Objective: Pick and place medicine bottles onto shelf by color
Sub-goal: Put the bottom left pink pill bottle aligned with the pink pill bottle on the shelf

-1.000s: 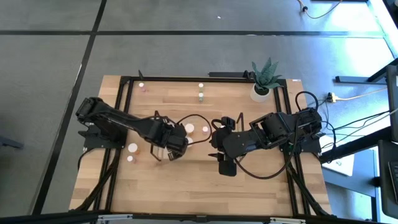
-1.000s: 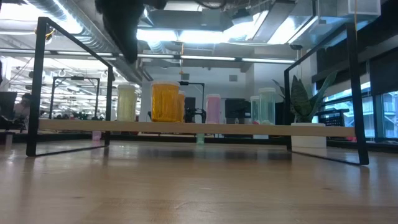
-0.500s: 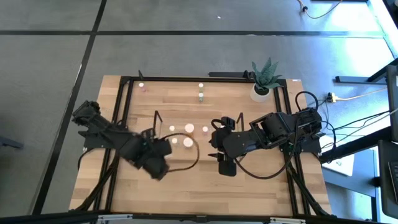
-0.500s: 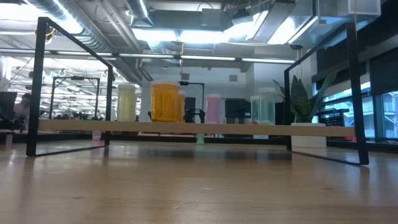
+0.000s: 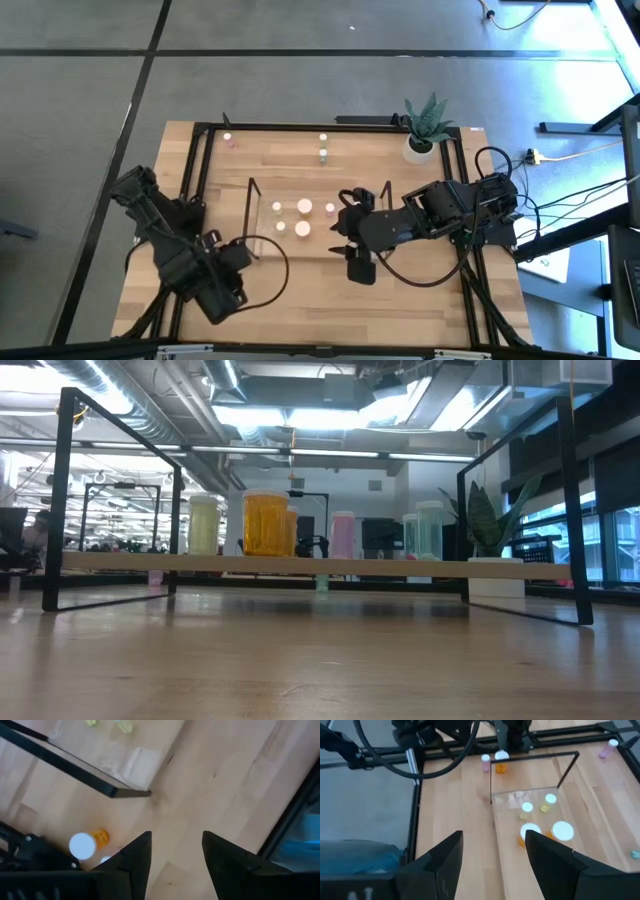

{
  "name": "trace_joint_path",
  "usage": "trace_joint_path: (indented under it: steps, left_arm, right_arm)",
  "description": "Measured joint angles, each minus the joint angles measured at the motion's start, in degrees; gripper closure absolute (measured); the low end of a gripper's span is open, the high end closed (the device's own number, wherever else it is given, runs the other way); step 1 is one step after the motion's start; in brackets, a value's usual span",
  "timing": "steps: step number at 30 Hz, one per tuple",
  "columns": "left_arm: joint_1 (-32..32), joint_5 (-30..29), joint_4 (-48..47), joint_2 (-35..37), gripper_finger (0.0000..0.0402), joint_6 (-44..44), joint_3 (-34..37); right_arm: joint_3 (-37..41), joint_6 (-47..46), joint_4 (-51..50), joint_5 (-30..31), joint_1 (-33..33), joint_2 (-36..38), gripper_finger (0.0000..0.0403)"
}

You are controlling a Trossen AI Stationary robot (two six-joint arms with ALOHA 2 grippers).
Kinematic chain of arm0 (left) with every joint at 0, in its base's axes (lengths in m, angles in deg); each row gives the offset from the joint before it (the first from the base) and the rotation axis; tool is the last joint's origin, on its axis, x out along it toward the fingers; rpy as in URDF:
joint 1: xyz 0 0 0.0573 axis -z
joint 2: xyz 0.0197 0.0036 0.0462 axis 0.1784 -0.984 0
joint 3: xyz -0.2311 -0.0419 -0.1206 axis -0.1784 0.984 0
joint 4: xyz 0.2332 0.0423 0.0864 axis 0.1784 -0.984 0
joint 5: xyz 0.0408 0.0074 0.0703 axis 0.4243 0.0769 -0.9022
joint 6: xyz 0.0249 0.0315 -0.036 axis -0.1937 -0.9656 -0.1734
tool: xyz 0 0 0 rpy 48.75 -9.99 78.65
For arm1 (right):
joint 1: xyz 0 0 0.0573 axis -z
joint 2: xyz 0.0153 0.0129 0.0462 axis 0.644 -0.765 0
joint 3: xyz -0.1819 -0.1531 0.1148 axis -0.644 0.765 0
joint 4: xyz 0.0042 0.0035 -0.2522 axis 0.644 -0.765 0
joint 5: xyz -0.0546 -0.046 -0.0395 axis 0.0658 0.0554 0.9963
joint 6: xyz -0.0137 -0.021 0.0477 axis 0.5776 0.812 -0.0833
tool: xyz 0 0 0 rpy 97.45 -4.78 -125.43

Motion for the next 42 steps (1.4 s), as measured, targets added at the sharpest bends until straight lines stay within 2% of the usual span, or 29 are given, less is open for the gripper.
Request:
trace_joint_path:
  steps: [5, 8, 12, 16, 20, 22, 25, 28, 37, 42]
  left_arm:
    - [1.7, 0.0, 0.0, 1.4, 0.0234, 1.3, 0.0]
    - [2.0, -1.2, 0.0, 3.7, 0.0234, 1.9, 0.1]
    - [2.0, -4.4, 0.1, 7.9, 0.0234, 3.6, 0.9]
    - [1.0, -4.8, 0.0, 13.4, 0.0234, 8.2, 6.3]
    - [0.1, -0.7, 0.0, 19.0, 0.0233, 14.5, 14.6]
    - [0.1, 2.2, 0.0, 20.9, 0.0233, 20.4, 18.7]
    - [0.2, 8.4, 0.2, 22.7, 0.0235, 29.7, 23.9]
    - [0.2, 12.9, 1.7, 22.7, 0.0236, 33.0, 27.4]
    - [0.8, 13.2, 13.7, 22.1, 0.0236, 31.6, 35.1]
    - [1.5, 13.2, 14.5, 22.1, 0.0236, 34.5, 38.5]
  right_arm:
    - [0.0, 0.3, 0.6, -4.2, 0.0, 0.0, 0.0186]
    - [-0.8, 3.7, -0.1, -6.5, 0.0, 0.0, 0.0186]
    - [-1.2, 7.2, -1.0, -6.2, 0.0, 1.3, 0.0186]
    - [-1.3, 10.5, -1.0, -4.1, 0.0, 3.3, 0.0186]
    - [-1.4, 13.7, -1.3, -2.9, 0.0, 5.2, 0.0186]
    - [-1.4, 13.6, -2.0, -2.9, 0.0, 5.5, 0.0186]
    - [-1.4, 15.0, -3.0, -3.2, 0.0, 5.6, 0.0186]
    - [-1.4, 17.8, -3.1, -3.4, 0.0, 5.6, 0.0186]
    - [-1.4, 21.0, -3.0, -3.4, 0.0, 5.5, 0.0186]
    - [-1.4, 21.0, -3.0, -3.5, 0.0, 5.5, 0.0186]
